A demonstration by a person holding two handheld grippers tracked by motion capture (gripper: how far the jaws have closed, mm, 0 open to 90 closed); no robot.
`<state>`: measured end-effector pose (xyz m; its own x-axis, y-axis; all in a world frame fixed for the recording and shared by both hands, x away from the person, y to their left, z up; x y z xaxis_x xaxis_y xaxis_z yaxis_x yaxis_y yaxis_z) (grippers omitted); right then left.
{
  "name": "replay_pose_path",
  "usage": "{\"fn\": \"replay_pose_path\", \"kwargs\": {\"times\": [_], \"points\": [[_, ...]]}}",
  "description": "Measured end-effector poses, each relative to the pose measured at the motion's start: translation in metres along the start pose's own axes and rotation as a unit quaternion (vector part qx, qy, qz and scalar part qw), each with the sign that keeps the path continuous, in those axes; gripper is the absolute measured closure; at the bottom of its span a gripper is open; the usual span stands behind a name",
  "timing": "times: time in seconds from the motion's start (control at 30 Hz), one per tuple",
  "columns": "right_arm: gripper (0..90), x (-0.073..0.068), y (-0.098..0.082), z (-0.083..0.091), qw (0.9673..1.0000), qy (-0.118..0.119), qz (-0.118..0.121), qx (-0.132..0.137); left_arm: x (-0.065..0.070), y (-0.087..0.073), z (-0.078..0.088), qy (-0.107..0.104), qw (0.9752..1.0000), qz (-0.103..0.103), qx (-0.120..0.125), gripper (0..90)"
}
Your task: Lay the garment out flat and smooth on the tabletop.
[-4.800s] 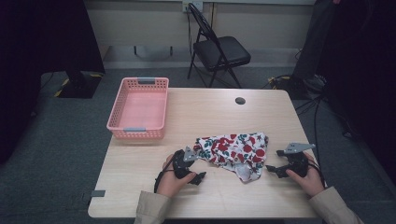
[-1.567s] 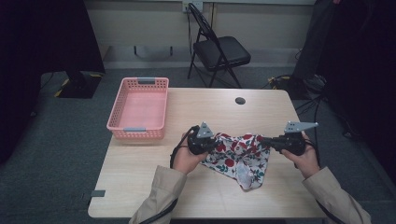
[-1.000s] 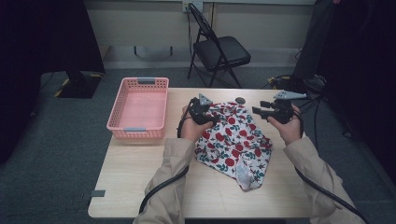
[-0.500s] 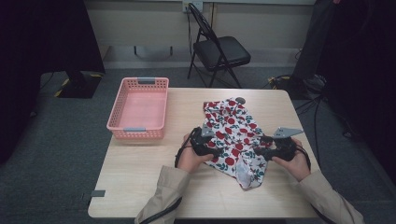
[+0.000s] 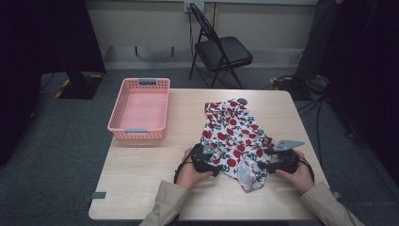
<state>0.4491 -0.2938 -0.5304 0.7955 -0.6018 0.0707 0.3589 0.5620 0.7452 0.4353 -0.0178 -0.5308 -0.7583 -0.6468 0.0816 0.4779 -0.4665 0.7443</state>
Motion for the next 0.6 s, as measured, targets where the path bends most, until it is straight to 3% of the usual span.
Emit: {"fn": "replay_pose_path", "kwargs": {"times": [0.2, 0.6], "points": [[25.6, -0.0009, -0.0008, 0.0008, 1.0000, -0.001, -0.003, -0.001, 0.0014, -0.0010, -0.0009, -0.001, 1.0000, -0.007, -0.001, 16.2], [25.3, -0.0017, -0.0003, 0.0002, 1.0000, -0.005, -0.005, -0.001, 0.0006, -0.0013, -0.0008, -0.006, 1.0000, -0.006, -0.001, 15.8]]}}
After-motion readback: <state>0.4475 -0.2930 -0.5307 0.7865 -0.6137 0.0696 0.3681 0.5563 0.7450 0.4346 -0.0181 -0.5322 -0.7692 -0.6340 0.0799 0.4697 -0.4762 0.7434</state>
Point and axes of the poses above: each handheld gripper's, and its own axes: z roughly backward along the jaws, y roughly out of its top, x roughly to its right, the point moved 5 cm from there along -z, roughly forward along the jaws, and after that the axes turned 5 degrees about z, right-handed, at the moved point
